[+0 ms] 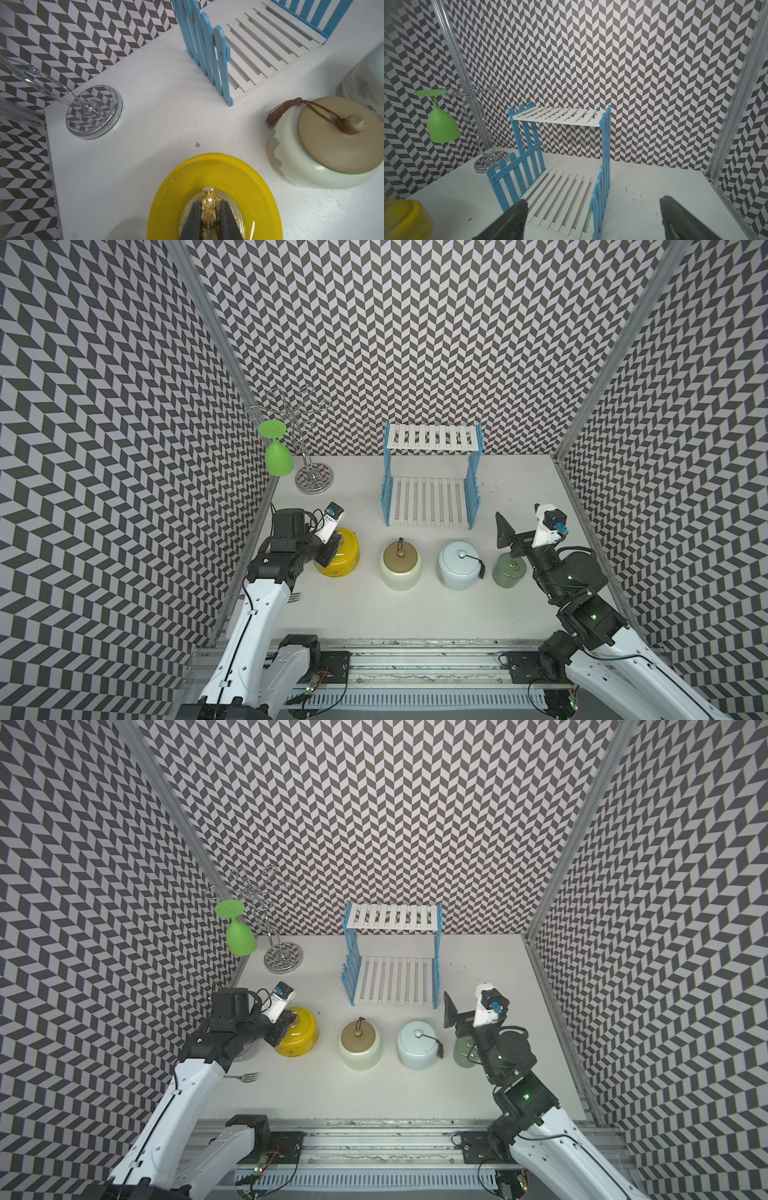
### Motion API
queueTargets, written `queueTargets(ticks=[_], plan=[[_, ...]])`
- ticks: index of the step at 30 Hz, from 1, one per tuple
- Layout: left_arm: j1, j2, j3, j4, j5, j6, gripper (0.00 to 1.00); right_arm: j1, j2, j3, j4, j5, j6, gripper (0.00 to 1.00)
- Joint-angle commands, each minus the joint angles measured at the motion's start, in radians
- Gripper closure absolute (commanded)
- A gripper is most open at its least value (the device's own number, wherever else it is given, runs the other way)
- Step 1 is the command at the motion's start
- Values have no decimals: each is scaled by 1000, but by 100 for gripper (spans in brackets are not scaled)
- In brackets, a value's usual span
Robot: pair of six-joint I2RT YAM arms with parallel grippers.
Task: Remove the tea canisters from the shelf
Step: Place the tea canister at the center of the board.
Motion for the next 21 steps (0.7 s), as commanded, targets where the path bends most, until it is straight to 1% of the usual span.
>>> queueTargets(ticks=[1,6,10,14,18,21], plan=[[7,-37,9,187,4,-24,100,-5,-23,-11,58,16,-5,0],[5,-30,-37,220,-3,-7,100,-5,-27,-5,48,11,-6,0],[5,-25,-61,249,-31,-3,100,-5,-37,-13,54,35,-17,0],[4,-29,-121,278,-6,-13,100,-5,-34,-8,53,16,-13,0],[1,-32,-163,297,13,-42,100,-6,-33,-12,57,34,-17,0],[1,-41,-204,323,28,-51,100,-5,-30,-7,52,18,-15,0]])
